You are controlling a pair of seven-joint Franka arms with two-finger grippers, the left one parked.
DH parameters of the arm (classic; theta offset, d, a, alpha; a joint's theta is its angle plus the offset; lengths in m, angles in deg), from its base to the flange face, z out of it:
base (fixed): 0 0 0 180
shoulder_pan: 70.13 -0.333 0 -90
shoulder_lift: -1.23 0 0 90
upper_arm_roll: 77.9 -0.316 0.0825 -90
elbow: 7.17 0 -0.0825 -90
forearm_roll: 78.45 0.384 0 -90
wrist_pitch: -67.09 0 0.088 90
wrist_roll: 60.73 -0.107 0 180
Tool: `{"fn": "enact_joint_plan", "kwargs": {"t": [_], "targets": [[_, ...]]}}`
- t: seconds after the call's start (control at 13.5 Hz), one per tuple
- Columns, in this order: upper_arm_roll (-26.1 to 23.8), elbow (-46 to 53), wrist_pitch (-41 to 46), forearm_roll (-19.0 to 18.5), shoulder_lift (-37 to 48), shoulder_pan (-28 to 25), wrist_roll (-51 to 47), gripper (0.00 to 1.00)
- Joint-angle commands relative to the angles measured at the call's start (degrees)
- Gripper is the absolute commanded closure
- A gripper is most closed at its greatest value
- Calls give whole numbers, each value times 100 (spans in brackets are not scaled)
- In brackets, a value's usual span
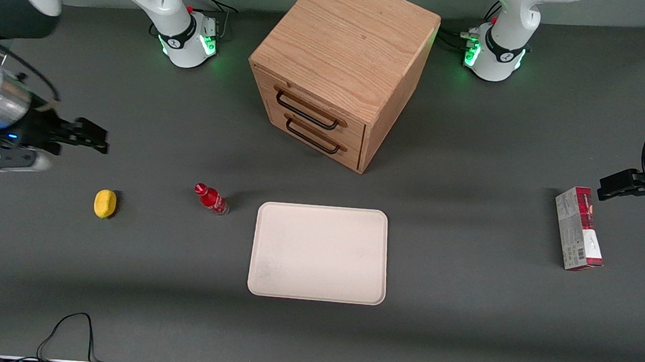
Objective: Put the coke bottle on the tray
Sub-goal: 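Move the right gripper over the small red Coca-Cola bottle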
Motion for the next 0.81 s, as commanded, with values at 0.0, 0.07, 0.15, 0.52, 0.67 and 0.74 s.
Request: {"fn": "enact_joint_plan", "kwargs": {"t": [0.0,0.07,0.15,0.52,0.67,0.74], "targets": [[41,306,-44,60,-353,-619,-678,0],[41,306,-140,61,-379,-786,-863,0],[41,271,-280,61,-380,-918,-908,0],[85,-79,-483,69,-275,-928,-856,0],[94,-483,-737,78,-56,-928,-855,0],[94,-694,-913,87,33,-928,-856,0]]}}
